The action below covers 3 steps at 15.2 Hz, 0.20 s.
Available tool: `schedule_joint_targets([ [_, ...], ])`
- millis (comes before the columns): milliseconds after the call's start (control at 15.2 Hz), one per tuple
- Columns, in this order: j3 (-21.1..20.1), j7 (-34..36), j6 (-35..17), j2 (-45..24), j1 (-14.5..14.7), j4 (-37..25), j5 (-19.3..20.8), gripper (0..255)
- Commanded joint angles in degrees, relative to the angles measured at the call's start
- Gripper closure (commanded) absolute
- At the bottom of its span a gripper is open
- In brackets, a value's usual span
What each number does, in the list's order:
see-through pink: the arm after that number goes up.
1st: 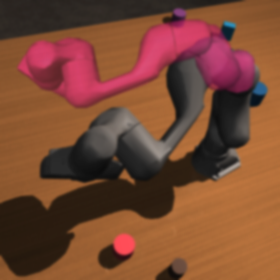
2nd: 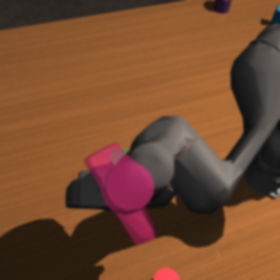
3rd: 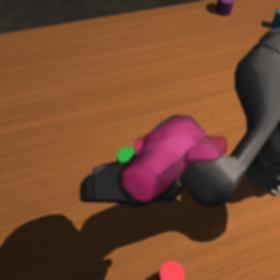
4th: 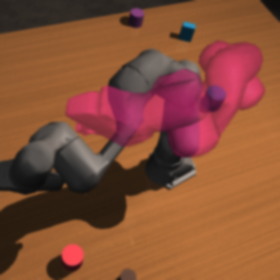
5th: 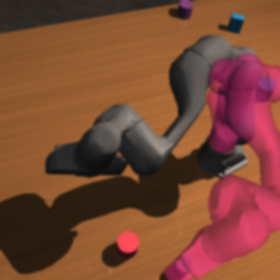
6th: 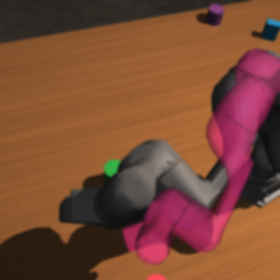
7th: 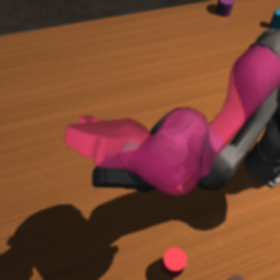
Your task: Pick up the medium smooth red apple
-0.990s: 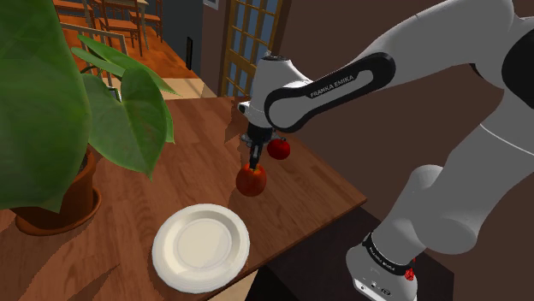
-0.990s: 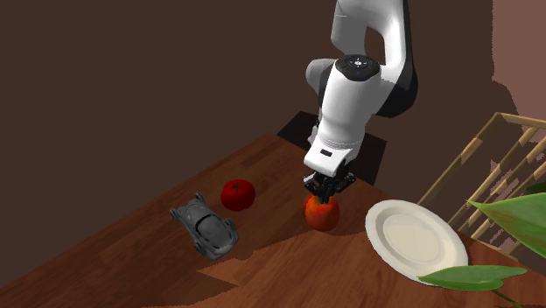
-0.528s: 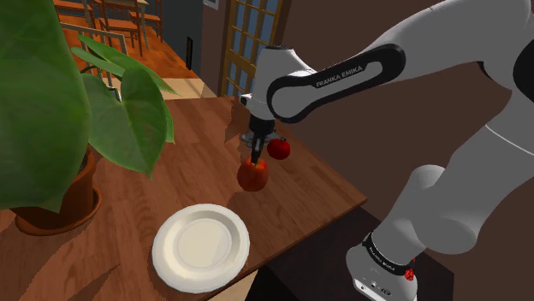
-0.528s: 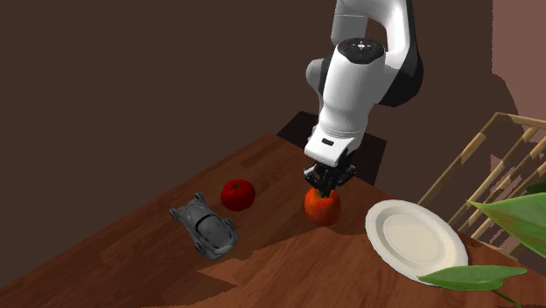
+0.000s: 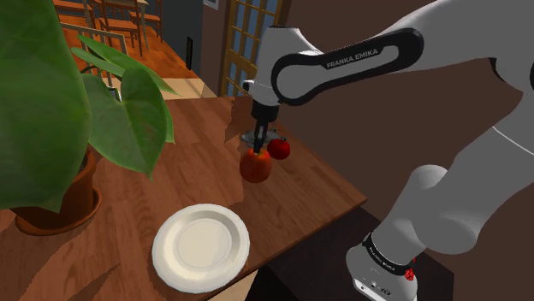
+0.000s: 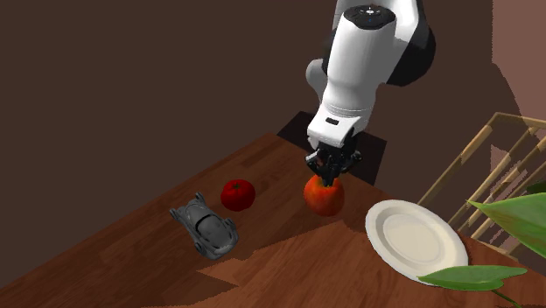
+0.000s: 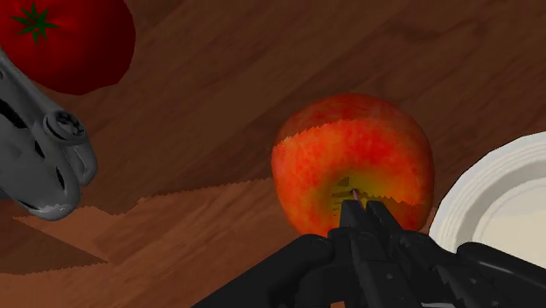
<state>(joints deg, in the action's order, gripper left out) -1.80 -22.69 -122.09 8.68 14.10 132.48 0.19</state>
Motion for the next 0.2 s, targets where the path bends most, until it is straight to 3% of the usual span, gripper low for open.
schedule_joint_targets([
  [0,0.0,0.0,1.7,0.7,0.0,-0.9,0.0,255],
  [132,0.0,0.0,1.8,0.8,0.0,-1.0,0.0,255],
])
